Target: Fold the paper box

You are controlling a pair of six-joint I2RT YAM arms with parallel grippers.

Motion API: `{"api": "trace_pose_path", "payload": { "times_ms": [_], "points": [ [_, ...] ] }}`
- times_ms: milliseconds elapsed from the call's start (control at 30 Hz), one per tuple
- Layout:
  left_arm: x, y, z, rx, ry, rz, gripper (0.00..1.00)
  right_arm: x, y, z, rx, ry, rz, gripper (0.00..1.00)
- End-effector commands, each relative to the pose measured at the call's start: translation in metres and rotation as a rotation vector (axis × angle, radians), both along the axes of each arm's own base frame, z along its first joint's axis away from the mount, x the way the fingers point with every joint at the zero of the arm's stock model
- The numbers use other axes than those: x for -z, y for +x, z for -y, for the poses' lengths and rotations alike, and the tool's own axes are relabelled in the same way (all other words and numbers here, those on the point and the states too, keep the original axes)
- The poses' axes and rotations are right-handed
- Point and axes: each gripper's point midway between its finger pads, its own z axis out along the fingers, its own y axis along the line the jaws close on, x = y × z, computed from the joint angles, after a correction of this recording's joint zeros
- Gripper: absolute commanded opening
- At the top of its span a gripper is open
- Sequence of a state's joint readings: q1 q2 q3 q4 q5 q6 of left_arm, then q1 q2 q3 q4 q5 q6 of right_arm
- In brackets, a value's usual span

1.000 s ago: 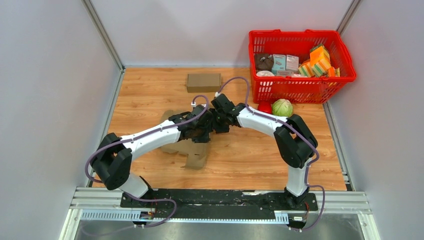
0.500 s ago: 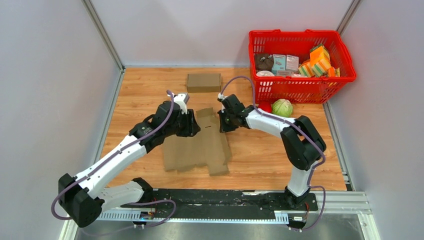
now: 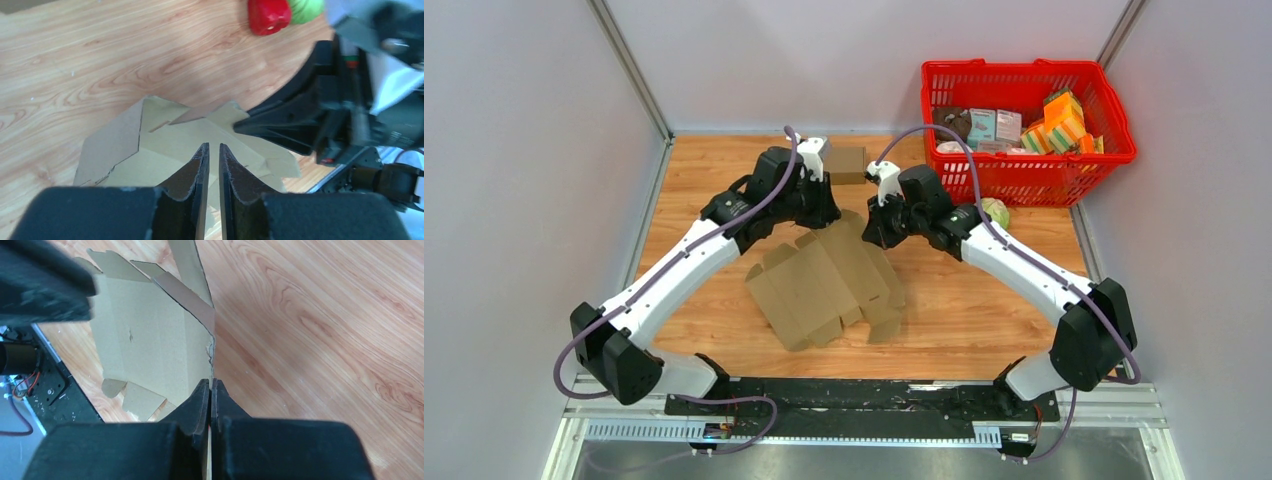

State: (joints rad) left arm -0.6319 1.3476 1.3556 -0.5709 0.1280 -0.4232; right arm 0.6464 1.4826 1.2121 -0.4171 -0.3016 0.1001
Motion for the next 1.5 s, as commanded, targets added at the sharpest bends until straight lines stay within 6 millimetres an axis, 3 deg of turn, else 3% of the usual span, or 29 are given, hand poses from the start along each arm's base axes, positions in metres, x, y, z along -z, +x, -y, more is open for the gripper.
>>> {"api": "trace_pose_path", "payload": {
  "times_ms": [0, 200, 433, 600, 767, 1033, 1167, 1233, 1267, 1300, 1333, 1367, 1400, 1467],
  "points": [
    [-0.005, 0.016, -0.015, -0.094, 0.055, 0.025, 0.18, -0.025, -0.014, -0.005, -0.091, 0.060, 0.044, 0.00],
    [-0.010, 0.026, -0.011, -0.103, 0.071, 0.035, 0.16, -0.027, -0.022, -0.009, -0.127, 0.086, 0.029, 0.00],
    [0.007, 0.032, -0.005, -0.077, 0.114, -0.007, 0.11, -0.028, -0.021, -0.009, -0.111, 0.101, 0.033, 0.00],
    [0.033, 0.012, 0.005, -0.030, 0.107, -0.061, 0.05, -0.041, -0.010, -0.014, -0.062, 0.135, 0.048, 0.00],
    [0.043, -0.001, 0.017, -0.013, 0.068, -0.083, 0.04, -0.047, -0.008, -0.023, -0.064, 0.178, 0.023, 0.00],
    [0.059, 0.008, 0.042, 0.010, 0.040, -0.103, 0.04, -0.074, -0.035, -0.040, -0.186, 0.345, -0.025, 0.00],
    [0.058, 0.015, 0.032, 0.005, 0.120, -0.070, 0.04, -0.071, -0.038, -0.035, -0.179, 0.335, -0.017, 0.00],
    [0.046, 0.006, 0.025, 0.023, 0.110, -0.036, 0.06, -0.064, -0.023, -0.023, -0.114, 0.300, -0.003, 0.00],
    [0.060, -0.004, 0.017, 0.030, 0.126, -0.051, 0.09, -0.060, -0.020, -0.019, -0.097, 0.285, -0.014, 0.00],
    [0.043, -0.013, 0.006, 0.018, 0.096, 0.000, 0.18, -0.058, -0.013, -0.012, -0.072, 0.272, -0.010, 0.00],
    [0.042, -0.018, -0.003, 0.001, 0.095, 0.017, 0.35, -0.054, -0.013, -0.009, -0.069, 0.249, -0.011, 0.00],
    [0.057, -0.023, -0.019, -0.030, 0.119, 0.000, 0.39, -0.052, -0.011, -0.006, -0.060, 0.235, -0.001, 0.00],
    [0.044, -0.029, -0.032, -0.047, 0.095, 0.028, 0.40, -0.052, -0.011, -0.005, -0.061, 0.231, 0.001, 0.00],
    [0.054, -0.036, -0.054, -0.087, 0.100, -0.009, 0.40, -0.050, -0.012, -0.003, -0.070, 0.227, 0.000, 0.00]
  ]
}}
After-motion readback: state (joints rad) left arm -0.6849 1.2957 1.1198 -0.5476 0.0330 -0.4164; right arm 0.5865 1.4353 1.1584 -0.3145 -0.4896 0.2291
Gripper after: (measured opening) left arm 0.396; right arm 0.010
